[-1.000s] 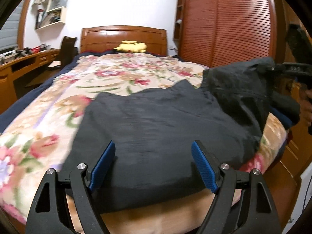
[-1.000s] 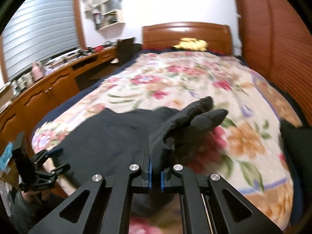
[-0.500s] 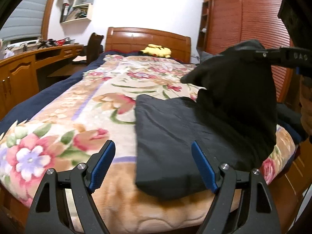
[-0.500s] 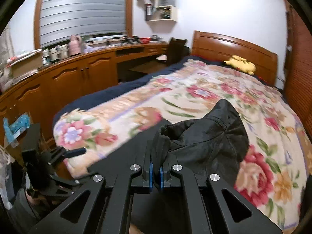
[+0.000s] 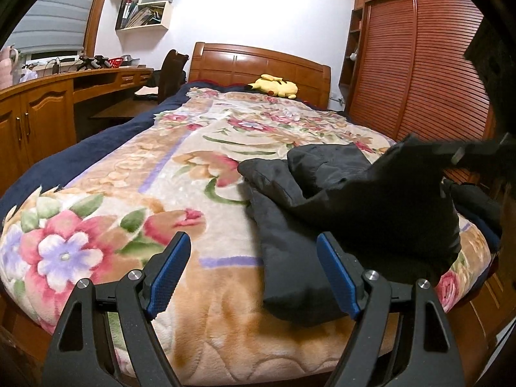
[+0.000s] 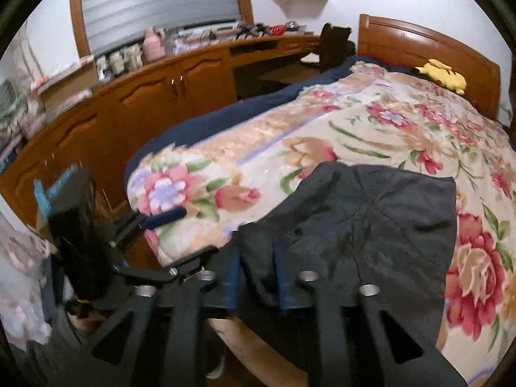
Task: Fold large clothes
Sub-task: 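Lift the held side edge and fold it over the jacket with the right gripper, then open the right gripper to release the folded edge onto the jacket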
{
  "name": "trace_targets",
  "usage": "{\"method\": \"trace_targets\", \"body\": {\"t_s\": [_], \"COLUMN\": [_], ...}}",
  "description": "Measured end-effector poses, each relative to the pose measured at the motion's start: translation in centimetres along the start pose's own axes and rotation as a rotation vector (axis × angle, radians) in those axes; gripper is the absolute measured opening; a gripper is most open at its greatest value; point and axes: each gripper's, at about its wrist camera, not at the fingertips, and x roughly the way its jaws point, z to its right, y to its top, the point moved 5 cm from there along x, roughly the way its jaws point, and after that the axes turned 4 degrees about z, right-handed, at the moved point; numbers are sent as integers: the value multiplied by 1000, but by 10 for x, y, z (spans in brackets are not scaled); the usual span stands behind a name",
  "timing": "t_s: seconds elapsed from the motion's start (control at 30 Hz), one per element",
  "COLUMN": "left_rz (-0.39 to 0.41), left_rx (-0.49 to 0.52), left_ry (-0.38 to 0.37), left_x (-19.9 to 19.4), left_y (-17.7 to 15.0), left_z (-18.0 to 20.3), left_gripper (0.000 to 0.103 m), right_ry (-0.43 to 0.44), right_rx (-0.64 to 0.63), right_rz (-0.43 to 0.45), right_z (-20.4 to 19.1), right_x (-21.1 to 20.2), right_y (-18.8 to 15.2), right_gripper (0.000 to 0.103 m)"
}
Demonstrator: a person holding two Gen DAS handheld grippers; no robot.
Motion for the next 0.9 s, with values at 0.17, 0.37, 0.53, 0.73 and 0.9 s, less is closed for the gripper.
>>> {"method": "trace_targets", "body": {"t_s": [0.17,0.37,0.53,0.73,0.9], "left_rz": [4,28,64,85,92], "left_rx": [20,18,2,4,43], "left_ry": [-9,-4,4,15,18], "left_x": [0,-6,-16,-19,-18], "left_y": [0,4,9,11,11], "left_z": [4,6,0,-1,8], "left_gripper": [81,81,81,81,81], "right_ry": [-90,-294,-262,-252,-249], "right_rx": [-29,-108,-52,-43,-23], "right_rz": [115,27,-10,-51,-23], "right_z": [18,68,88,91,87], "right_x": [-36,-25,-9,28,41], "right_y": [11,-25,-67,-78,-76], "right_gripper": [59,59,59,59,58]}}
